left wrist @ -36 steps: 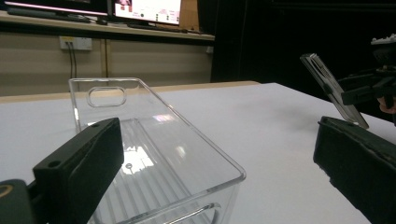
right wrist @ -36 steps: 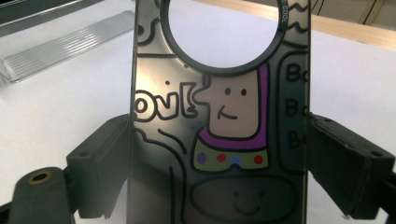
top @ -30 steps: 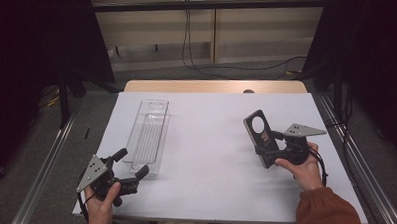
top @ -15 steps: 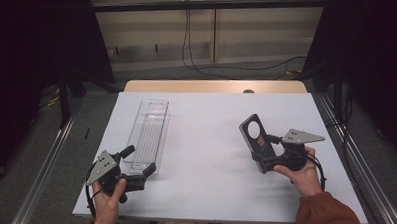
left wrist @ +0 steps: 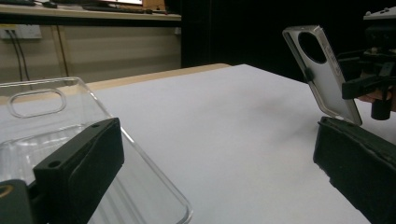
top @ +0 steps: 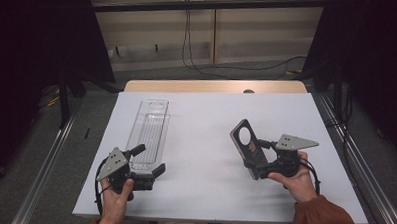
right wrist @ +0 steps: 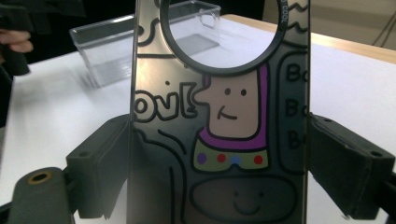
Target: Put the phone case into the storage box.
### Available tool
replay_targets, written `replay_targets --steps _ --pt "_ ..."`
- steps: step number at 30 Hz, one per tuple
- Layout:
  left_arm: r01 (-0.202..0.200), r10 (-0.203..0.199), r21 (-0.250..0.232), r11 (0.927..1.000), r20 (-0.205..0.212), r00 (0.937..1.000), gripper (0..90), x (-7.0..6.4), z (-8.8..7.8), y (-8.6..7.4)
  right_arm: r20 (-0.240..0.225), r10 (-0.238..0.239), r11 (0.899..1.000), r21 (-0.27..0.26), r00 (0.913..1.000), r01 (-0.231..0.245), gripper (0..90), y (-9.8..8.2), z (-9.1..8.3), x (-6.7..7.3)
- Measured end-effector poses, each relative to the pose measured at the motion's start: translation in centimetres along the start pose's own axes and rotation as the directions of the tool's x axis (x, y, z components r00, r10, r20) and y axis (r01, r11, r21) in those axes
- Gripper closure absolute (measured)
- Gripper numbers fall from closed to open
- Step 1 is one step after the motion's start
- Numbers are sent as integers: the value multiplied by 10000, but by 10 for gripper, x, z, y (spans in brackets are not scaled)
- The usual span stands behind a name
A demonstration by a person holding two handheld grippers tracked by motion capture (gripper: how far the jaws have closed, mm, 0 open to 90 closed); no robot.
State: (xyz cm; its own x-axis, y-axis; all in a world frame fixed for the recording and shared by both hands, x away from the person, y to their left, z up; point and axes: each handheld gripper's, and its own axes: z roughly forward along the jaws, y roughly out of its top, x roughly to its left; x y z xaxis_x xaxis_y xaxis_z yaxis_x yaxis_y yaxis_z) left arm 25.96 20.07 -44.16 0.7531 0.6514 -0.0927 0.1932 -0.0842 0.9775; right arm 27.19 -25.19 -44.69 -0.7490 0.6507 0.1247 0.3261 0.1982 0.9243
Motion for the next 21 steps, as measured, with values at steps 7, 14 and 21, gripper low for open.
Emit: replay_targets --steps 7,14,21 --pt "-49 48 37 10000 171 9998 24 -2 5 2 -288 -9 9998 -181 9996 4 122 1 2 7" --pt "-20 21 -13 10000 640 9980 30 -9 15 5 -737 -99 9997 -225 9972 82 122 2 6 16" --pt "-134 85 350 9993 1346 9909 30 -12 27 6 -1047 -294 9994 -228 9941 271 122 4 12 24"
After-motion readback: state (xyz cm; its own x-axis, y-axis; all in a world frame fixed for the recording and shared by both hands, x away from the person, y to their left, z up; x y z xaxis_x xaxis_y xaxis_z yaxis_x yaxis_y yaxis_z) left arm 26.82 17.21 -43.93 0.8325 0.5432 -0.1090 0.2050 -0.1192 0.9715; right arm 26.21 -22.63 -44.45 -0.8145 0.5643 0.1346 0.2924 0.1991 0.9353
